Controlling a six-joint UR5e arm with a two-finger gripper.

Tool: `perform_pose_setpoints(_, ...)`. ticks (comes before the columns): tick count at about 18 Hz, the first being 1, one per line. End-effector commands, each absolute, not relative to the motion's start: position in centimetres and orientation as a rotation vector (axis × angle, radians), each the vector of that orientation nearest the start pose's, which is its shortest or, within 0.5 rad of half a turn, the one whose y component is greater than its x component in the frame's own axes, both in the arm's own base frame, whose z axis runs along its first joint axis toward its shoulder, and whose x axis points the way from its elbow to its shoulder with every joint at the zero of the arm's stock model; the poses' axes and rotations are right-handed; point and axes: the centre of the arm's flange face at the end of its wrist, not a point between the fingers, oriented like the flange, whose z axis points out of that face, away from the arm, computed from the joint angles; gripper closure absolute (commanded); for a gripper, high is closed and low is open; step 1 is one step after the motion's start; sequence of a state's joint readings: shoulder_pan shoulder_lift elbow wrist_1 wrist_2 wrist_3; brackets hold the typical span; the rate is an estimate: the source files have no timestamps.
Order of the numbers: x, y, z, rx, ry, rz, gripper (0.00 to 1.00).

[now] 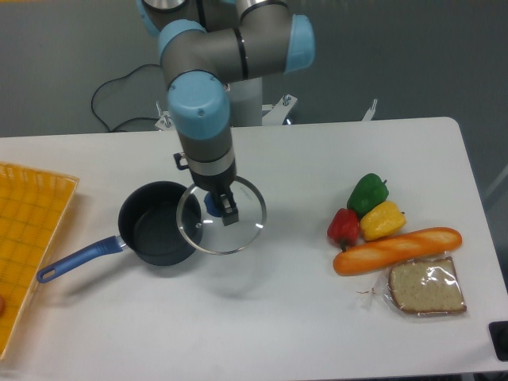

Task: Open the lid
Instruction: 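Lift the glass lid off the saucepan and move it beside the pan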

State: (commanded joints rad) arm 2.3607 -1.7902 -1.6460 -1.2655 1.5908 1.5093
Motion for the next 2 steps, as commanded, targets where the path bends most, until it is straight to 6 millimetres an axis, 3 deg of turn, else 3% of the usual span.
perform_pose_setpoints(2, -32.08, 48.80, 36.58, -2.956, 1.101, 0.032, 0.39)
